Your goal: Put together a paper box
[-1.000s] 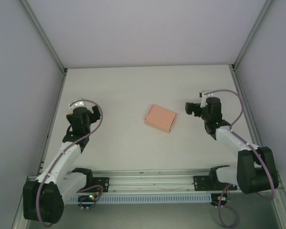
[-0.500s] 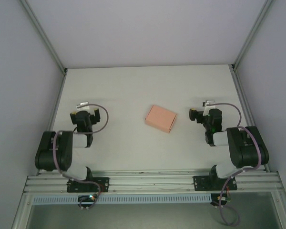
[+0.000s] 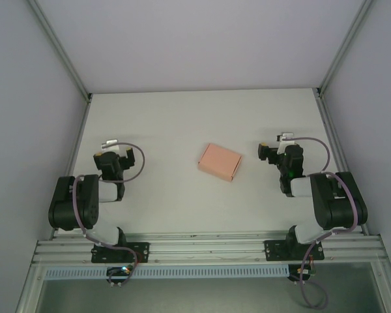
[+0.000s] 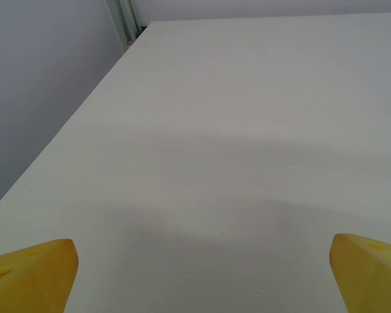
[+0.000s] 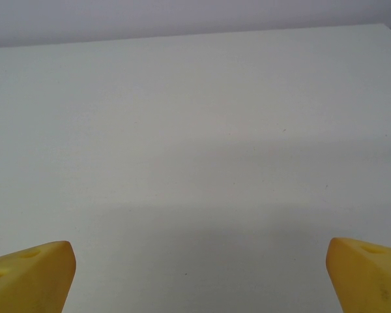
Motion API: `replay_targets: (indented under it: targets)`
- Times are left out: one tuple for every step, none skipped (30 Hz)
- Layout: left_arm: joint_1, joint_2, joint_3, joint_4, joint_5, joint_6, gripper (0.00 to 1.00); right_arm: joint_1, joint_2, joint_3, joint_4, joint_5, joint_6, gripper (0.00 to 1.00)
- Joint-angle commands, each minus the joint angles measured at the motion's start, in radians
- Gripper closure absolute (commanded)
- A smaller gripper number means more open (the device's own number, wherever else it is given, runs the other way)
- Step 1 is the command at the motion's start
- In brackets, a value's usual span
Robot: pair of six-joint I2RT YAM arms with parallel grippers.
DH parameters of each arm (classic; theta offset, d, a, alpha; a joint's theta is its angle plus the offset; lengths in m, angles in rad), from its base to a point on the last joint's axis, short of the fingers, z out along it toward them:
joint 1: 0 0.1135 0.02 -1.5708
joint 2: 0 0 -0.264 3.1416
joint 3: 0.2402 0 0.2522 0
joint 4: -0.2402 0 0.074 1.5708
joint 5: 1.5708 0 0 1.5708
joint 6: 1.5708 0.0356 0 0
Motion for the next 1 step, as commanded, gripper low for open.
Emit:
replay_targets:
  targets:
    - [-0.003,0.005,0.019,0.033,0.008,0.015,0.0,0.005,0.003,0.017,0.02,0.014,-0.008,0.0]
